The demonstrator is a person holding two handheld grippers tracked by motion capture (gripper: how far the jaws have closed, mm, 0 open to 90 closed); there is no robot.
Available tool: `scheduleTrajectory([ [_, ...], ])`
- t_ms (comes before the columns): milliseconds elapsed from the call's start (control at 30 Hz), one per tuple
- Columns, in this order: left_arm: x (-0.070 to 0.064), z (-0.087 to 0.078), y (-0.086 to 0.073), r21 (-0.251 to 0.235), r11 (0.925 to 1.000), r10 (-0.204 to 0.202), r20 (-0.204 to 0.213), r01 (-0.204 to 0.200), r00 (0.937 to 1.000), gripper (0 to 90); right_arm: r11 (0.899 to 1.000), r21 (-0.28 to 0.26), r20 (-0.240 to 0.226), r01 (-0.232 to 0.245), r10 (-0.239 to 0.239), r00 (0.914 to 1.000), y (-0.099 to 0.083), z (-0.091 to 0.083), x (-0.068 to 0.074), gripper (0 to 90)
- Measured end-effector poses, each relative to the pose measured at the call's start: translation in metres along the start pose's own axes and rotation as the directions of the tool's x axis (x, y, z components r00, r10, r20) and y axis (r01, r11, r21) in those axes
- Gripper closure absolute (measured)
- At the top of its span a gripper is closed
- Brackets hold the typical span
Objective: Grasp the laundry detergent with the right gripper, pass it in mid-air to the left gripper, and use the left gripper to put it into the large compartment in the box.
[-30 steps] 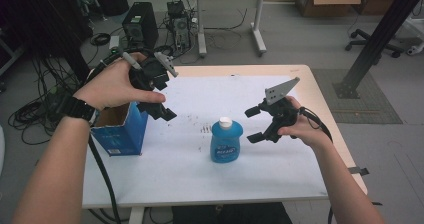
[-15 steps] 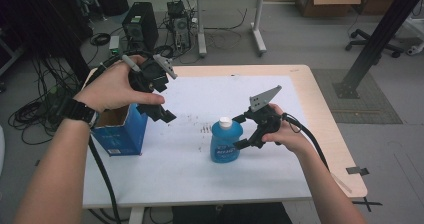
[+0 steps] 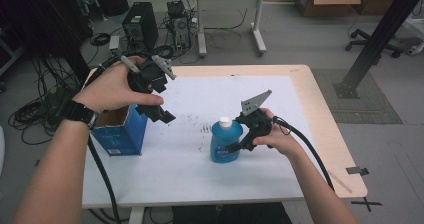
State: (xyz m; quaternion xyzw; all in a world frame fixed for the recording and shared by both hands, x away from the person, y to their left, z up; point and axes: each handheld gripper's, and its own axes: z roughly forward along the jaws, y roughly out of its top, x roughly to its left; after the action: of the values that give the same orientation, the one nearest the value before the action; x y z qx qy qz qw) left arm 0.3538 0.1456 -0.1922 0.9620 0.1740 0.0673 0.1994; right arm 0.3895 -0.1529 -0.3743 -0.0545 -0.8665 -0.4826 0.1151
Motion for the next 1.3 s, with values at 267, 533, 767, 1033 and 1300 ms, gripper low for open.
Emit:
scheduleTrajectory([
  [267,0.000,0.000,0.000,-0.001,1.0000,0.000,0.000,0.000,1.0000,3.9,1.000,0.000,0.003,-0.001,0.001,1.0000,-0.001,0.004,0.000,15.0],
  [533,0.000,-0.001,-0.001,-0.001,1.0000,-0.002,0.000,0.002,1.0000,4.0,1.000,0.000,-0.002,0.004,-0.004,1.0000,-0.001,0.006,-0.001,19.0],
  [767,0.000,-0.002,-0.002,-0.004,1.0000,-0.004,0.001,0.004,1.0000,4.0,1.000,-0.006,-0.015,0.007,-0.007,0.9999,-0.001,0.008,-0.001,20.6],
  [1033,-0.001,-0.002,-0.002,-0.008,1.0000,-0.001,0.001,0.001,1.0000,4.1,1.000,0.001,-0.021,0.012,-0.012,0.9997,-0.002,0.010,-0.001,24.2],
  [1300,-0.001,-0.002,-0.001,-0.008,1.0000,-0.001,0.003,0.001,1.0000,4.1,1.000,-0.001,-0.025,0.016,-0.016,0.9996,-0.003,0.010,-0.001,25.6],
])
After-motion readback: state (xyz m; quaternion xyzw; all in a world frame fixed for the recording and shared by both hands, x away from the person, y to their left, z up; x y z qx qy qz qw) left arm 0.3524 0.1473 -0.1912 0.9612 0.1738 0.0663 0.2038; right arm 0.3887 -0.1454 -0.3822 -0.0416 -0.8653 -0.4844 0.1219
